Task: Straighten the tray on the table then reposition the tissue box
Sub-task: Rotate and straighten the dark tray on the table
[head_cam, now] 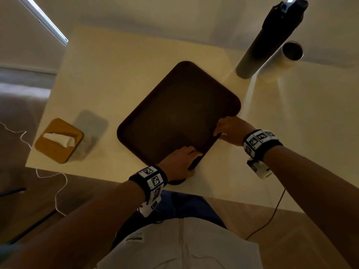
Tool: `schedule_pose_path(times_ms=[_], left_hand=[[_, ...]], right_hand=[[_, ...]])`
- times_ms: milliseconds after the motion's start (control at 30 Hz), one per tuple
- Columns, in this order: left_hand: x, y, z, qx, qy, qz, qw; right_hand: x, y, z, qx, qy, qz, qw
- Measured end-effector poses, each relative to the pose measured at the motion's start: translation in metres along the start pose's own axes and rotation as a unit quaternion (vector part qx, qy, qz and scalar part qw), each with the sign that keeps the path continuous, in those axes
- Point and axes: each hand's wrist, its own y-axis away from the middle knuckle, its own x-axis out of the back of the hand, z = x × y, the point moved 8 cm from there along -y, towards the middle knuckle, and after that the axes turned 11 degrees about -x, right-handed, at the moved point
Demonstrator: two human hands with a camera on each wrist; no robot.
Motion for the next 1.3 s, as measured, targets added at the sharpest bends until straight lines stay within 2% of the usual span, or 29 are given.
schedule_pose_path(times_ms=[200, 367, 533, 700, 833, 900, 967, 1067, 1167, 1300], left_hand=[[0.024, 0.022, -0.026, -0.005, -0.03, -0.011, 0.999], [0.058, 0.054, -0.067, 0.021, -0.073, -0.021, 0.997], [0.098, 0.075, -0.11, 0.059, -0.092, -0.011, 0.994], [0.138, 0.079, -0.144, 0.092, -0.089, 0.016, 0.992], [0.166, 0.082, -0.162, 0.109, -0.115, 0.034, 0.987], [0.179, 0.089, -0.173, 0.14, -0.132, 0.063, 0.979], [0.189, 0.101, -0.186, 0.193, -0.13, 0.093, 0.968], [0.191, 0.118, -0.203, 0.271, -0.123, 0.102, 0.949], [0.183, 0.125, -0.209, 0.303, -0.106, 0.099, 0.942], [0.178, 0.124, -0.211, 0.308, -0.092, 0.101, 0.942]], right_hand=[[-0.008, -0.001, -0.015, 0.011, -0.044, 0.016, 0.999], [-0.013, -0.007, -0.044, -0.007, -0.101, 0.041, 0.994], [-0.013, -0.023, -0.077, -0.065, -0.165, 0.088, 0.98], [-0.008, -0.047, -0.093, -0.143, -0.226, 0.098, 0.959], [-0.001, -0.048, -0.077, -0.212, -0.247, 0.08, 0.942], [0.003, -0.035, -0.058, -0.266, -0.239, 0.107, 0.928], [0.003, -0.016, -0.037, -0.332, -0.246, 0.132, 0.901], [-0.011, 0.007, -0.014, -0.411, -0.287, 0.126, 0.856], [-0.023, 0.016, -0.003, -0.449, -0.3, 0.108, 0.835], [-0.027, 0.015, -0.001, -0.457, -0.304, 0.105, 0.829]])
